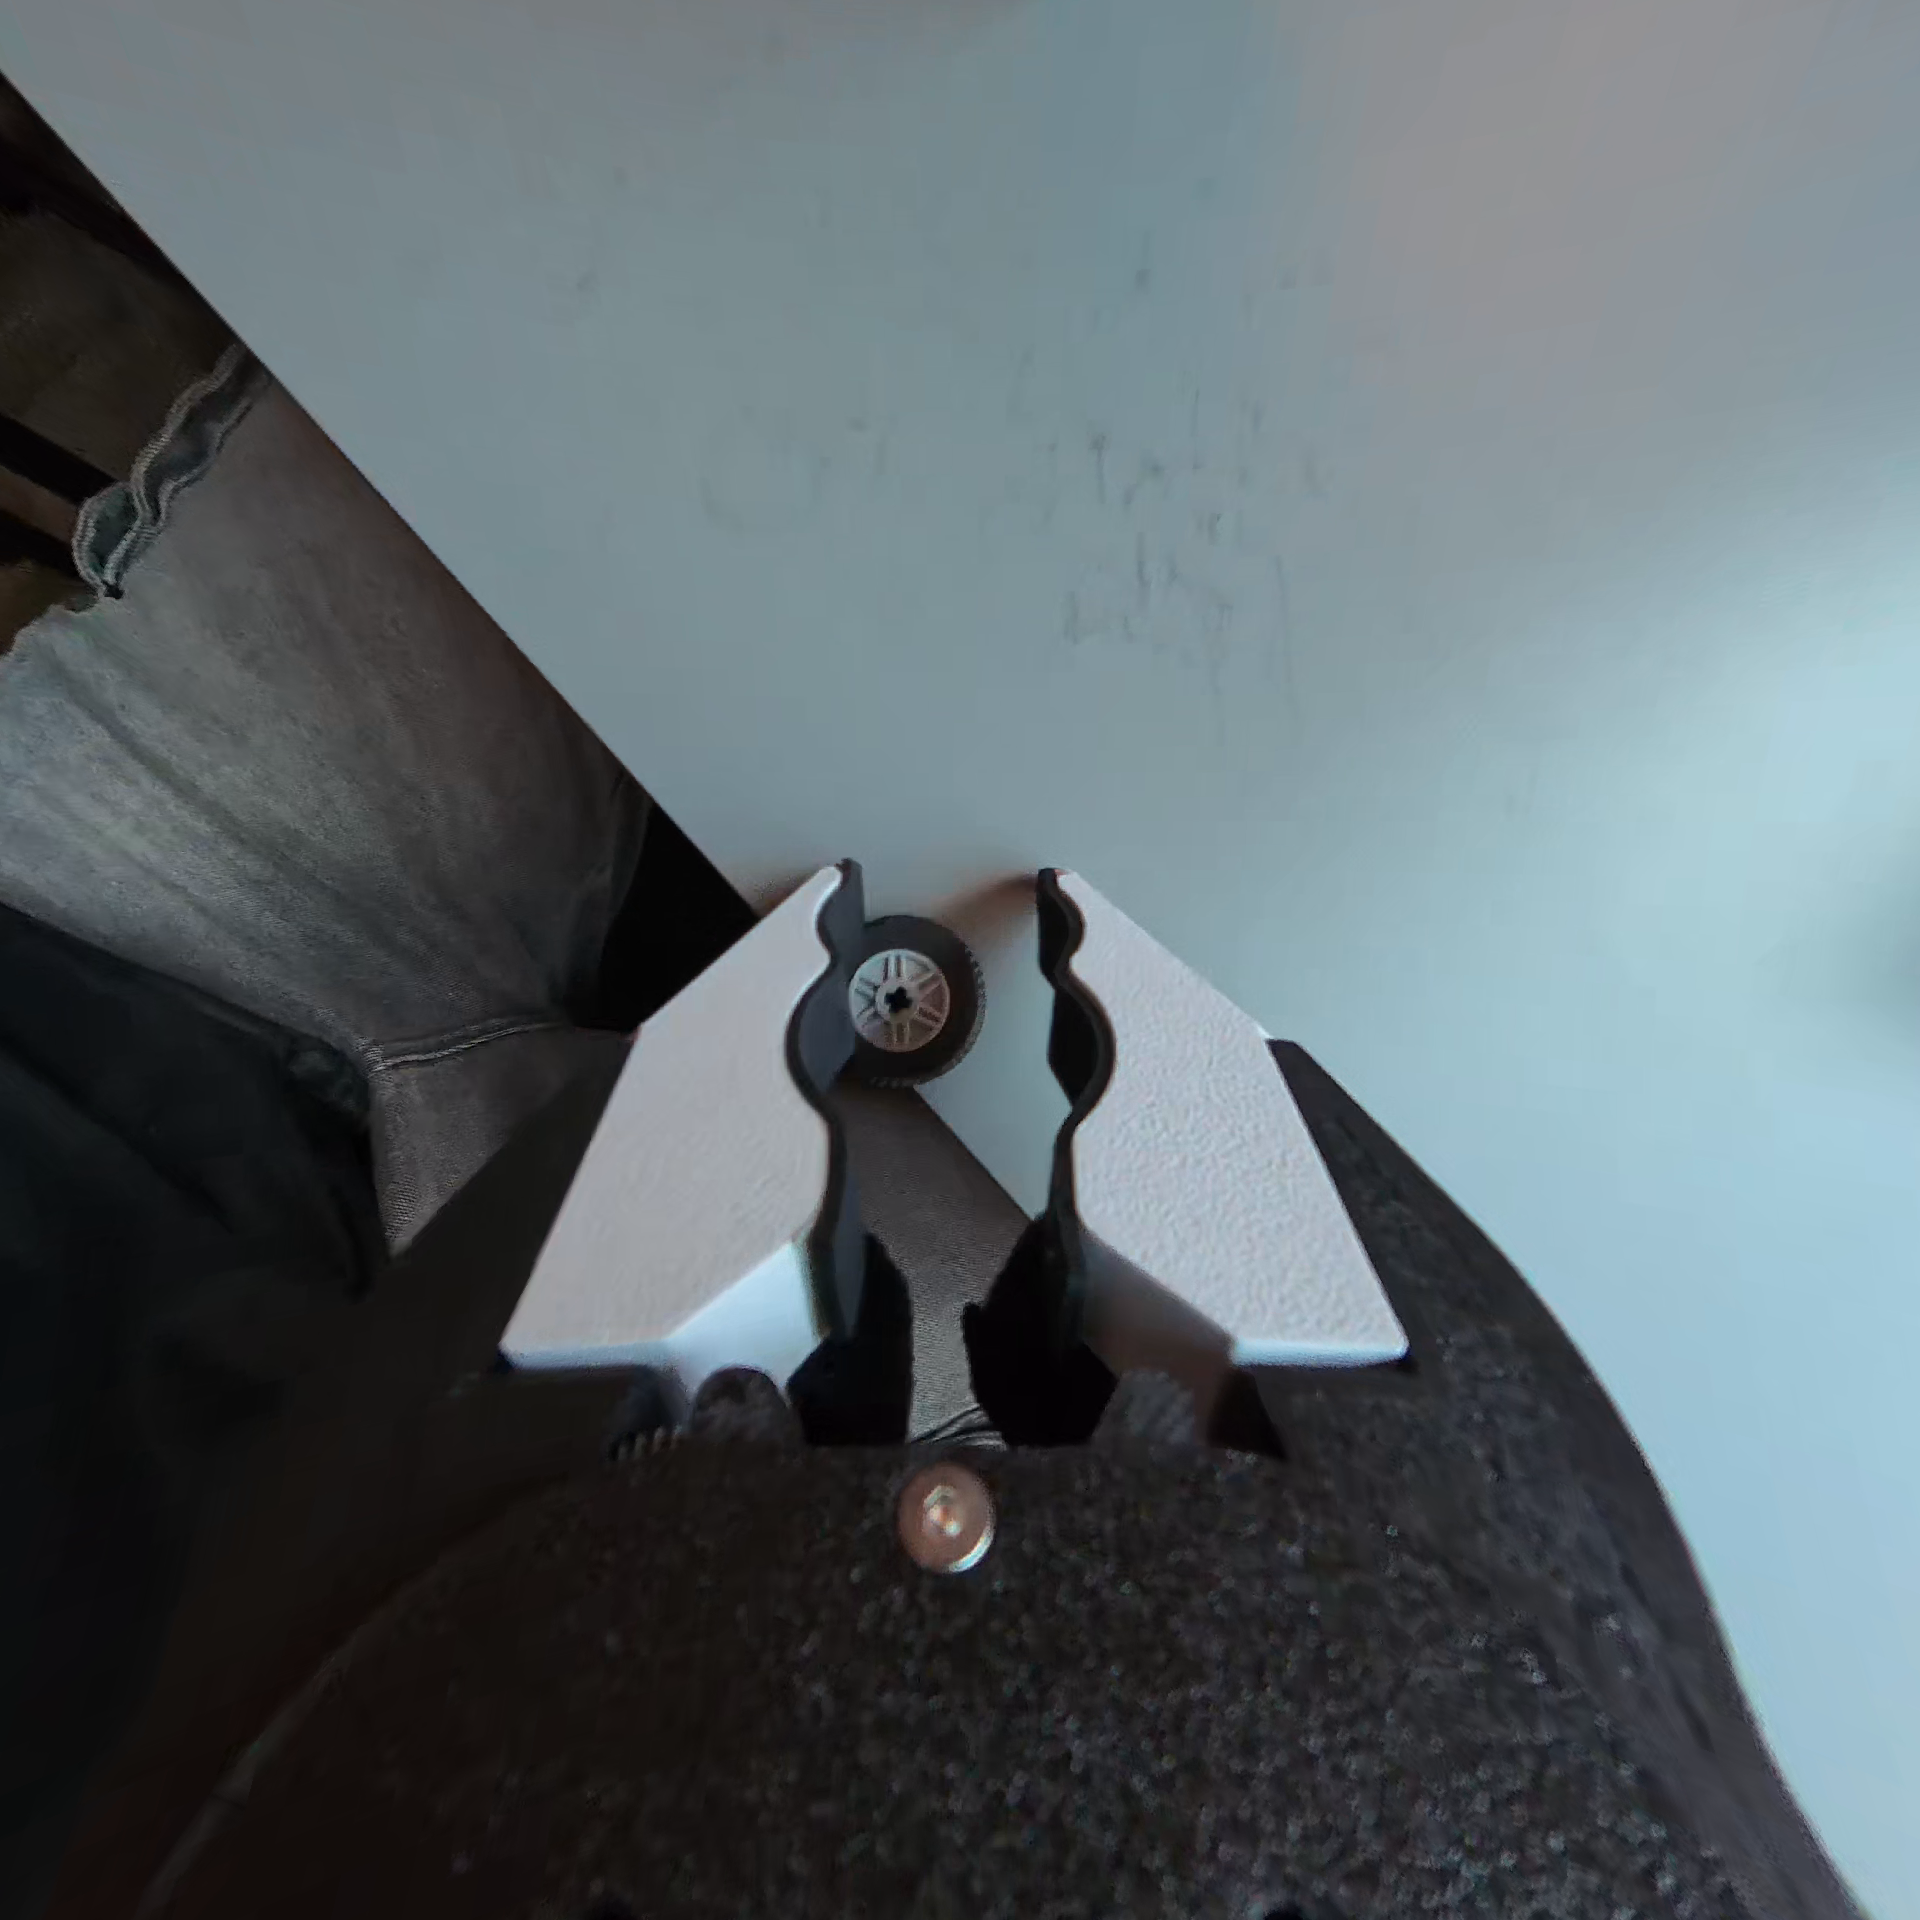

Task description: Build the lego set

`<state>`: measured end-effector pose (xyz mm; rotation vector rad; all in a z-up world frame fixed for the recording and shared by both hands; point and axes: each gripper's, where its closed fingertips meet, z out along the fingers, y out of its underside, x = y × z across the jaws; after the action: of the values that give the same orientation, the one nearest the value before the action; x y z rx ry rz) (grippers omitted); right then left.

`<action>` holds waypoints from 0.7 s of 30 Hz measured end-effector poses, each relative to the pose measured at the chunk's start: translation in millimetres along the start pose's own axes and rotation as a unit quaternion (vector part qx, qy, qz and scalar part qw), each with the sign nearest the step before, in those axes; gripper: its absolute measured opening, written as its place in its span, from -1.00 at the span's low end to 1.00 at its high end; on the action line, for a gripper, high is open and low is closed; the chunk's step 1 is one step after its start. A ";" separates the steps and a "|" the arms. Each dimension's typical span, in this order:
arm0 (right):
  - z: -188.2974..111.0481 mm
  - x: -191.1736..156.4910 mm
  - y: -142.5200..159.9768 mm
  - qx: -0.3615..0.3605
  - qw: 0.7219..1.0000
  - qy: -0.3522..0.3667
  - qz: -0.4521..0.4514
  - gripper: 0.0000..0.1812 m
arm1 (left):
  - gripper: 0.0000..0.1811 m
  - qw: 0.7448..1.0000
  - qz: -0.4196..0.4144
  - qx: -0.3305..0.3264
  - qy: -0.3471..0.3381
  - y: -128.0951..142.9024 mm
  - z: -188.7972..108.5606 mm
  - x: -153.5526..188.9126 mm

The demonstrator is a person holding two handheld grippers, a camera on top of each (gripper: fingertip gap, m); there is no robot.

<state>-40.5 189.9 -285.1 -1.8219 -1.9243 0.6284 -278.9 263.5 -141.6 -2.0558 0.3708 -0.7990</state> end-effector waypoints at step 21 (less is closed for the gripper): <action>-25.8 37.7 -258.2 0.299 0.951 -0.056 -0.064 -0.70 | -0.15 0.982 0.084 0.169 0.006 24.7 -34.2 14.0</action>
<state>-237.1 217.8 -113.8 -1.2924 -1.6507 1.1412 -290.1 220.5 -142.1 -1.6812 0.3814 -0.7187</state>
